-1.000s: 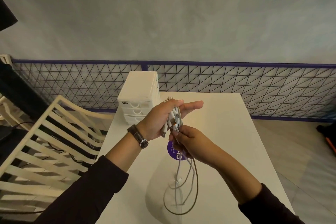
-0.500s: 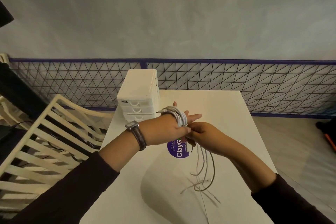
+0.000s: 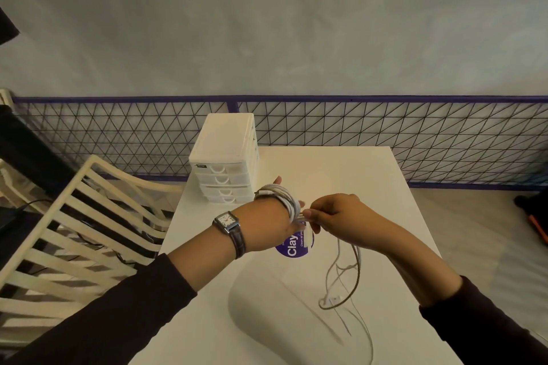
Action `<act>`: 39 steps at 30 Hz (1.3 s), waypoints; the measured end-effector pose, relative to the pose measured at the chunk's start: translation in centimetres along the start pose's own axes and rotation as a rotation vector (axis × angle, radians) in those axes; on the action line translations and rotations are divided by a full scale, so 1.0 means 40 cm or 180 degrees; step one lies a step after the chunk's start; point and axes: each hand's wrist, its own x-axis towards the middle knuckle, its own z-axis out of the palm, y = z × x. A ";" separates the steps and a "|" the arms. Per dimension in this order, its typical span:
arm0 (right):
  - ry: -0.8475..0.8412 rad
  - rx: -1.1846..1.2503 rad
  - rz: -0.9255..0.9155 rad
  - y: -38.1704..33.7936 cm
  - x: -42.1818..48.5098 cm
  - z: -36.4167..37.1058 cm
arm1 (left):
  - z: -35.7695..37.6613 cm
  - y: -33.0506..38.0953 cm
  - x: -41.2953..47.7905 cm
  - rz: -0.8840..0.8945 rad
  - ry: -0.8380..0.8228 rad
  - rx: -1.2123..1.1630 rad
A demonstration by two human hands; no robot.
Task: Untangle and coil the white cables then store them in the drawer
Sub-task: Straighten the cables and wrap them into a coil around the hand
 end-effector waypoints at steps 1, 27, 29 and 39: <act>0.0046 -0.0020 -0.0021 -0.002 -0.001 -0.003 | 0.013 -0.006 0.008 0.0038 0.0160 -0.0269; 0.0709 -0.0822 -0.1830 0.015 0.018 0.024 | 0.129 -0.081 0.010 0.1965 -0.1806 -0.6029; 0.0682 -0.0681 -0.1827 0.016 0.023 0.033 | 0.129 -0.077 0.009 0.1965 -0.1807 -0.6087; 0.1118 -0.0455 -0.1835 -0.017 0.040 0.014 | 0.104 -0.062 -0.010 0.2190 -0.1899 -0.6257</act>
